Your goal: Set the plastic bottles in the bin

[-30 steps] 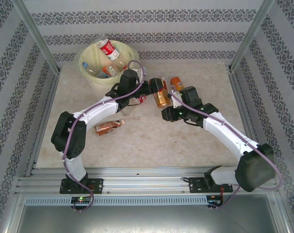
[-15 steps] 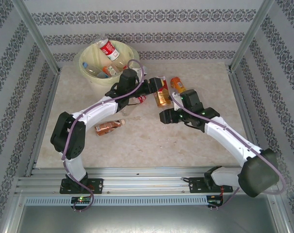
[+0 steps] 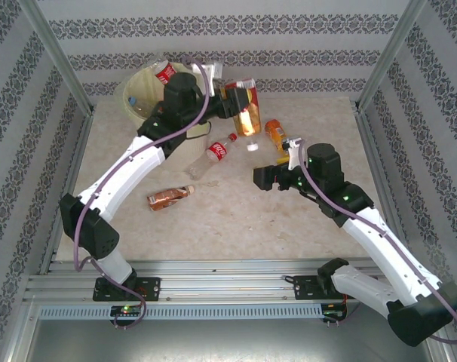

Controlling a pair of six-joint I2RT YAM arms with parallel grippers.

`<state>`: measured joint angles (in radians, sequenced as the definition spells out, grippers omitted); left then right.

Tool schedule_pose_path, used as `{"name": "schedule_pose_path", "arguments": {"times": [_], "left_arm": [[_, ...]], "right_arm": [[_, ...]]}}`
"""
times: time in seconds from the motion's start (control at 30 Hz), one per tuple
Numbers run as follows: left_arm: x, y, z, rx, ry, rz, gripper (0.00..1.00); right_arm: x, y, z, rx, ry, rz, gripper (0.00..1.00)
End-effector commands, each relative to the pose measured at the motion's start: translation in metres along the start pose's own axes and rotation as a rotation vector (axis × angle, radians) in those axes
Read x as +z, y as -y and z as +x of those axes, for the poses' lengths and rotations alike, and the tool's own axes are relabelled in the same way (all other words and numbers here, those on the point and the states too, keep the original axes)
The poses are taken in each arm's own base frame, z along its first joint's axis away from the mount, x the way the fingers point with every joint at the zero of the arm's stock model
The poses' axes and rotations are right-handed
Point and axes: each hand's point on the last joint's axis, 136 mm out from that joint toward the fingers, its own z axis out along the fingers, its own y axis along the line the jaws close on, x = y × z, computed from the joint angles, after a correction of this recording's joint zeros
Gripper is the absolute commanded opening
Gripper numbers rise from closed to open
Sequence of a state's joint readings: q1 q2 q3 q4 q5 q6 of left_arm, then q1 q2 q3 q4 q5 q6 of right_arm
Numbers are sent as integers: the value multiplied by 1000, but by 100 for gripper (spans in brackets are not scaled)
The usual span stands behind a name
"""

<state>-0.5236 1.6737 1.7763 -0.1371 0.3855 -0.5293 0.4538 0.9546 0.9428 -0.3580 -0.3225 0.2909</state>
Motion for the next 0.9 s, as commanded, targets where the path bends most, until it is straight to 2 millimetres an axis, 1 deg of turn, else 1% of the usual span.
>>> {"name": "schedule_pose_path", "arguments": {"times": [0.0,0.1,0.2,0.4,0.5,0.63,0.73,0.87], "left_arm": [[-28,-13,-25,158,5,-150,61],[-40,-22,-51,212,47,-230,62],[-51,-35,-75,235,87,-295,62],[-75,-60,-118,270,166,-397,62],[-86,-74,-137,271,204,-435,62],[-88,-98,-148,258,229,-466,62],[-80,-123,-151,230,247,-487,62],[-64,-148,-150,226,248,-493,62]], "right_arm": [[-16,-15,-22,-5,63,-42,98],[-21,-15,-25,-14,79,-34,98],[-20,-13,-23,-16,76,-23,98],[-19,-12,-20,-20,58,-16,98],[-20,-11,-19,-22,50,-14,98],[-21,-13,-20,-24,51,-19,98],[-23,-14,-20,-28,53,-18,98],[-24,-12,-17,-27,45,-11,98]]}}
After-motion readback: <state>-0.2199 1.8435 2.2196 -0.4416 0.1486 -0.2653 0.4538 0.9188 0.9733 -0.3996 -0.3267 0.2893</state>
